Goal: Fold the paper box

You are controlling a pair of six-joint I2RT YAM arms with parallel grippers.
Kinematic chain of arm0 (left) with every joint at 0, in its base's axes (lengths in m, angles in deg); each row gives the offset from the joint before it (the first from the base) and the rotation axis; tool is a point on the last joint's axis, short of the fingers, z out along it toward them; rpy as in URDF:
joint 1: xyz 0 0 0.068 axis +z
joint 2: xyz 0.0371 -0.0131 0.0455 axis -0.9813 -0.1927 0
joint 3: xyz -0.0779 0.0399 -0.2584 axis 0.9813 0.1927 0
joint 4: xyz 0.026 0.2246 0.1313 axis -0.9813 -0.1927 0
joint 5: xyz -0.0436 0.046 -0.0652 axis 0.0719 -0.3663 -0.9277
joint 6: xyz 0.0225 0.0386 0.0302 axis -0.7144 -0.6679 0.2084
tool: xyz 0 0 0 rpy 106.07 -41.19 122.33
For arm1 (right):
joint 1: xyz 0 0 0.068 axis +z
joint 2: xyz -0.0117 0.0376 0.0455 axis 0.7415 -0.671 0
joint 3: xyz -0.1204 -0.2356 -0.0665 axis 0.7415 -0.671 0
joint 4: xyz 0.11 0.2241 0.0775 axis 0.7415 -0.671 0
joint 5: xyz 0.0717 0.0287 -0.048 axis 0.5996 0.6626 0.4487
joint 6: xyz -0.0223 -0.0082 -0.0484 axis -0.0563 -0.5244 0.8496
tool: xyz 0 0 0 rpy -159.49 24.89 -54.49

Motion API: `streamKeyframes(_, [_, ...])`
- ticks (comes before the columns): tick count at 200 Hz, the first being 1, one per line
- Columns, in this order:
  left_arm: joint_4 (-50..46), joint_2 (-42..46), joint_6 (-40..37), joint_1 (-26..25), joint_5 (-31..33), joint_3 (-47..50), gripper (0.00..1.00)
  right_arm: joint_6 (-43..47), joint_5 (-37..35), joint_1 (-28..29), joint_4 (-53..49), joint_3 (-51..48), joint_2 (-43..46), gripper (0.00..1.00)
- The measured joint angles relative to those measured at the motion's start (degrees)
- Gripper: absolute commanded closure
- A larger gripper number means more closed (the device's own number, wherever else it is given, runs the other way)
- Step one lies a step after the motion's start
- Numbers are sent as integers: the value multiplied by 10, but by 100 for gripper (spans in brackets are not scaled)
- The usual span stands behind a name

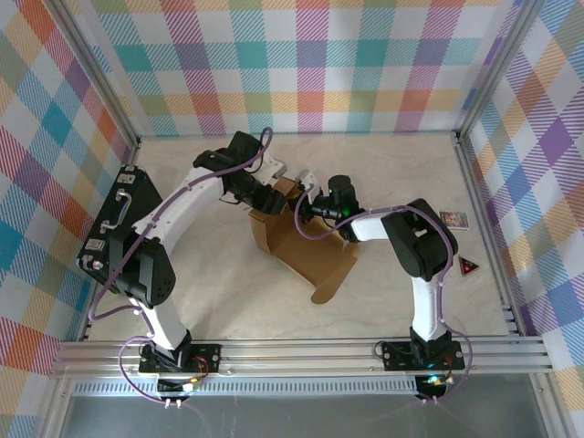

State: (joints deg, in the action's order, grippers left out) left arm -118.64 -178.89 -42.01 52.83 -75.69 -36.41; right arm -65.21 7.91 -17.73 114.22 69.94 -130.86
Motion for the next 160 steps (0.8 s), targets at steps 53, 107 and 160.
streamKeyframes(53, [-1, 0, 0, 0, -3, 1, 47, -17, -13, 0, 16, 0, -4, 69])
streamKeyframes(107, [10, 0, 0, 2, 3, 0, 47, -30, -14, -1, 22, 3, -5, 100])
streamKeyframes(160, [1, 0, 1, 1, 0, 0, 47, -41, -20, 0, 33, 5, -10, 71])
